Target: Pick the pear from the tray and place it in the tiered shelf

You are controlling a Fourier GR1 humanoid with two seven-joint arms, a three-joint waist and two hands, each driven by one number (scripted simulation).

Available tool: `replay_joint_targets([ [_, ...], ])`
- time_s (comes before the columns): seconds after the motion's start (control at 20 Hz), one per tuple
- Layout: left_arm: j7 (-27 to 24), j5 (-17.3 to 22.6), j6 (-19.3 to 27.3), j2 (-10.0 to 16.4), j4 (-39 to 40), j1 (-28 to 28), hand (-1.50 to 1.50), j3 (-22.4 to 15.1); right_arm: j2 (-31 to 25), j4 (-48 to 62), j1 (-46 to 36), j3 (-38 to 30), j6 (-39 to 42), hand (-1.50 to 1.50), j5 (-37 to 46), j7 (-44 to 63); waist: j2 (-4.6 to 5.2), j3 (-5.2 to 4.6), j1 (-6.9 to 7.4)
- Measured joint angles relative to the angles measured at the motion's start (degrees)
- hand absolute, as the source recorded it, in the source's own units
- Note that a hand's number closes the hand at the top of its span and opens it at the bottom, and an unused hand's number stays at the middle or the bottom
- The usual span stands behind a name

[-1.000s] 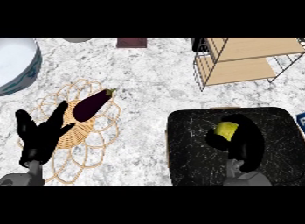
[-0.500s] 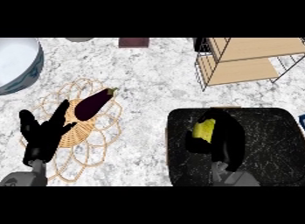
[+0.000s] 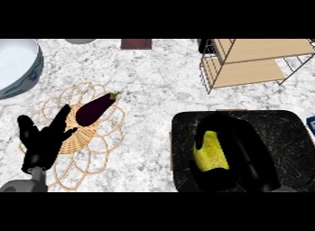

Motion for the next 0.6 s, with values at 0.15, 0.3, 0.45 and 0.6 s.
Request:
replay_joint_targets([
  [0.15,-0.56,0.18,-0.4,0.07,0.3,0.35,0.0,0.52,-2.94,-8.61,-2.89,-6.25,5.54,1.5,-5.1,2.74,-0.09,0.03,-0.57],
  [0.3,-0.73,0.0,-0.26,-0.11,-0.07,0.59,0.0,0.7,-5.46,-13.92,-7.01,-14.32,10.85,1.5,-11.49,6.93,-0.08,-0.01,-0.63],
  [0.45,-0.17,-0.1,-0.19,-0.31,-0.85,0.68,0.0,0.65,-7.47,-14.74,-13.56,-22.2,14.88,1.5,-18.11,11.59,0.0,-0.11,-0.38],
  [0.6,0.21,0.06,-0.88,-0.18,-0.38,0.17,0.0,0.82,-10.26,-12.15,-20.35,-29.02,17.11,1.5,-23.78,13.76,0.08,-0.17,-0.23],
])
